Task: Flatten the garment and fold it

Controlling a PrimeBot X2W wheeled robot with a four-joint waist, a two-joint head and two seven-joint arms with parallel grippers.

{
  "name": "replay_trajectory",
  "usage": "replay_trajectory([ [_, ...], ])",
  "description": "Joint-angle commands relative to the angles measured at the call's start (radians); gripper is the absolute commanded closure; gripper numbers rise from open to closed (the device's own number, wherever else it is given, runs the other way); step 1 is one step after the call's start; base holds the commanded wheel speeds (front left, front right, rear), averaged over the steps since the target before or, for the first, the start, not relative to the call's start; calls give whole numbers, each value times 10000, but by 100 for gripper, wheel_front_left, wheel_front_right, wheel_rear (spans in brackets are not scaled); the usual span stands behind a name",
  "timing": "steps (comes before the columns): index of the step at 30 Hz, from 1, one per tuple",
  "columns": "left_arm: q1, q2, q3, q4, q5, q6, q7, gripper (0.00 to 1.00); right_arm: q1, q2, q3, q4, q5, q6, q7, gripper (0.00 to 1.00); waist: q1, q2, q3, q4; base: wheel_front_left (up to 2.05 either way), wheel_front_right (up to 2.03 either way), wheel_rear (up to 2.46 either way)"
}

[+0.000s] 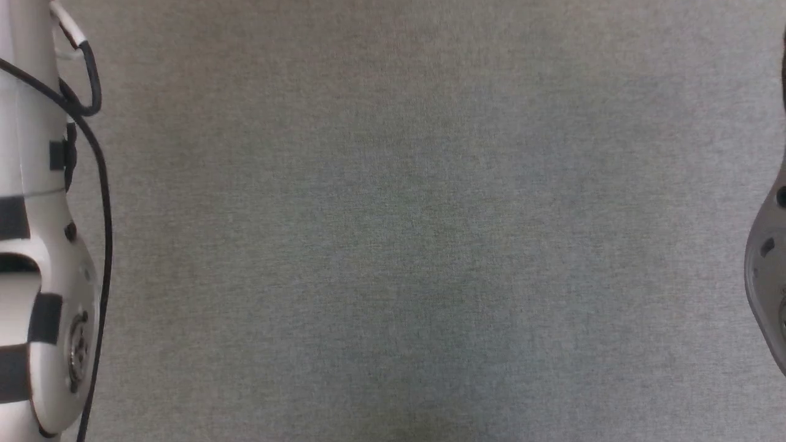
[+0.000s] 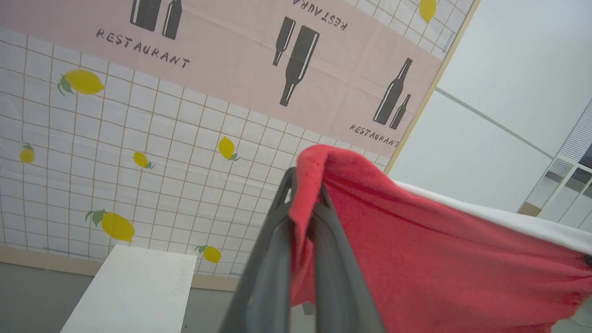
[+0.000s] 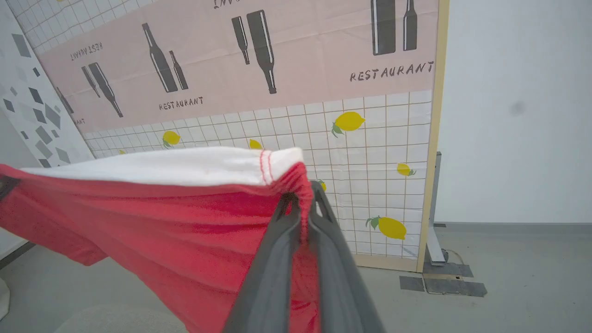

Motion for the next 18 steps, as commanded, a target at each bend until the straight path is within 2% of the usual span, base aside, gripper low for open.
replay_trajectory([
  [1, -117, 92, 65, 265, 82, -99, -203, 100, -69, -45, -29, 248, -60, -17, -166, 100, -2, 111, 269, -40, 0, 0, 0],
  [6, 121, -74, 61, 1020, -190, -478, -633, 100, 274, -109, 153, 861, 49, -17, -499, 100, -2, 111, 431, 37, 0, 0, 0],
  [10, 804, -331, -41, 1345, -454, -720, -1115, 100, 1194, -420, 698, 1019, 532, -17, -822, 100, -2, 111, 158, 244, 0, 0, 0],
  [18, 3773, -697, -885, 775, -762, -887, -1958, 100, 4652, -1287, 1758, 235, 2359, -17, -1484, 100, -2, 111, -1546, 693, 0, 0, 0],
])
